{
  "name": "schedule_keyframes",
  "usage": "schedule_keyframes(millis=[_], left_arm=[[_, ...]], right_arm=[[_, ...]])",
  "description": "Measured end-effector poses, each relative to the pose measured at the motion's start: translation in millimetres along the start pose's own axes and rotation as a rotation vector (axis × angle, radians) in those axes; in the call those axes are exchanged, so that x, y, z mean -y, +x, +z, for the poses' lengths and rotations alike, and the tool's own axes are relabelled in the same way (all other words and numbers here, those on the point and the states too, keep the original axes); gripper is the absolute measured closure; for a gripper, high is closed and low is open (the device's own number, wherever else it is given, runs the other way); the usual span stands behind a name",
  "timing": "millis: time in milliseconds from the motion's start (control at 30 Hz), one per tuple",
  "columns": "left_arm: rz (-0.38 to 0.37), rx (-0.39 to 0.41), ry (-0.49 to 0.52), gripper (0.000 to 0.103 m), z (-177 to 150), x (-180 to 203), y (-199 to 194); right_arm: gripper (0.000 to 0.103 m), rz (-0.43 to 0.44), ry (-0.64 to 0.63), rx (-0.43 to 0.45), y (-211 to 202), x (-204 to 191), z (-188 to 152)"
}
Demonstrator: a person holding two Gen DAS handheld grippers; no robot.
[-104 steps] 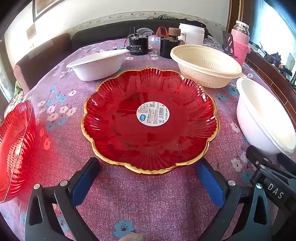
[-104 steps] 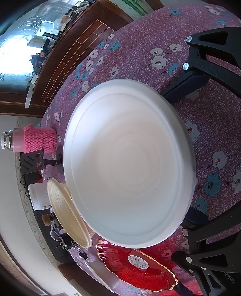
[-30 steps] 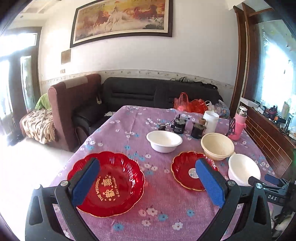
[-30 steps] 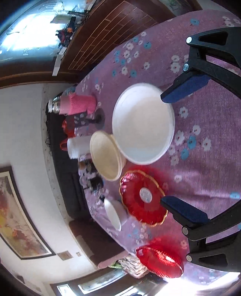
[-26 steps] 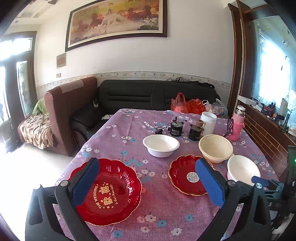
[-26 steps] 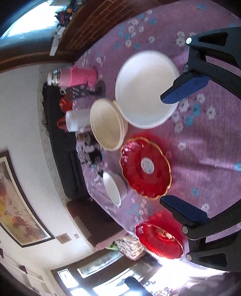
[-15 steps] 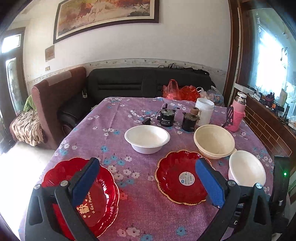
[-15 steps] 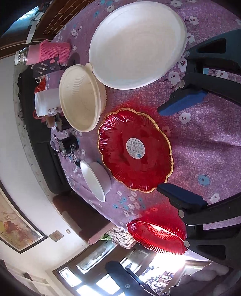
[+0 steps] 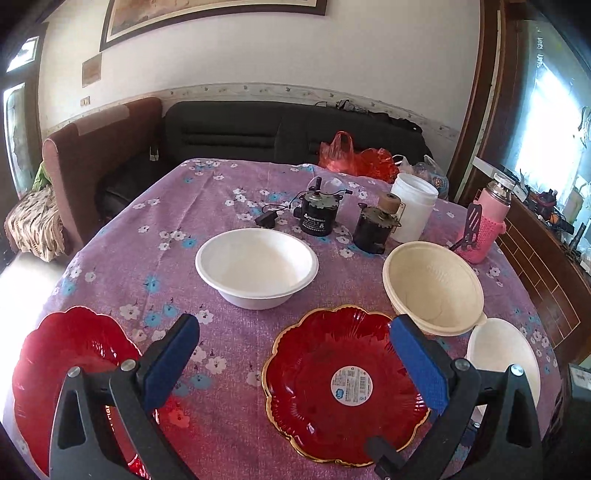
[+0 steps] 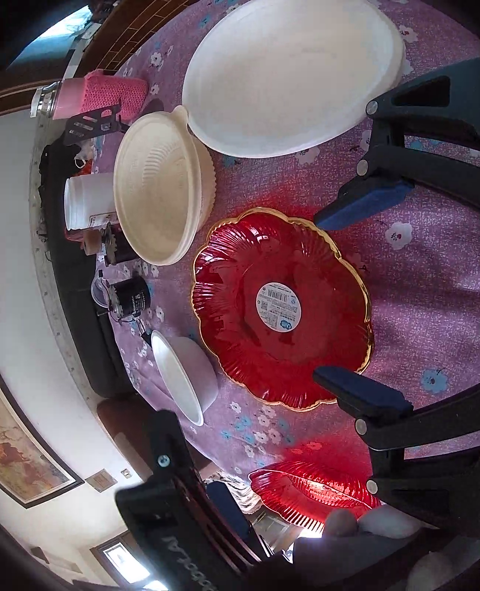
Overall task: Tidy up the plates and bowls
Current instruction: 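Close both grippers side by side on the red plate's rim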
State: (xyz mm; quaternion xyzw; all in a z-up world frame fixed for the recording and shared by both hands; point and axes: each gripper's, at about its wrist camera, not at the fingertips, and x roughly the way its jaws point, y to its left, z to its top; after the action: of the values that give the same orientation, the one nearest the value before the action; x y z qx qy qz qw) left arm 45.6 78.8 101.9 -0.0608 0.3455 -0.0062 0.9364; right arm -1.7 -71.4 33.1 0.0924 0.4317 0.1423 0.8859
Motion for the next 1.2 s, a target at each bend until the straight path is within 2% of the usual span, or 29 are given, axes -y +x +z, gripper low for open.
schedule_keyframes(millis=[267, 667, 1033, 1100, 1167, 1200], left_arm=[[0.021, -0.018, -0.02, 0.0, 3, -11, 21], [0.044, -0.022, -0.035, 0.0, 3, -28, 40], [-0.034, -0.116, -0.059, 0.0, -11, -34, 69], [-0.043, -0.139, -0.061, 0.001, -13, -34, 74], [-0.106, -0.16, -0.118, 0.001, -14, -41, 76], [-0.116, -0.173, -0.138, 0.002, -14, -44, 78]], right_arm=[[0.023, 0.001, -0.046, 0.058, 1, -6, 1], [0.023, -0.036, -0.129, 0.063, 18, -26, 24], [0.023, -0.074, -0.096, 0.042, 38, -13, 40], [0.023, -0.028, -0.062, 0.033, 40, -4, 42], [0.027, 0.161, 0.015, 0.007, 38, 10, 46], [0.027, 0.228, 0.055, 0.006, 35, 16, 47]])
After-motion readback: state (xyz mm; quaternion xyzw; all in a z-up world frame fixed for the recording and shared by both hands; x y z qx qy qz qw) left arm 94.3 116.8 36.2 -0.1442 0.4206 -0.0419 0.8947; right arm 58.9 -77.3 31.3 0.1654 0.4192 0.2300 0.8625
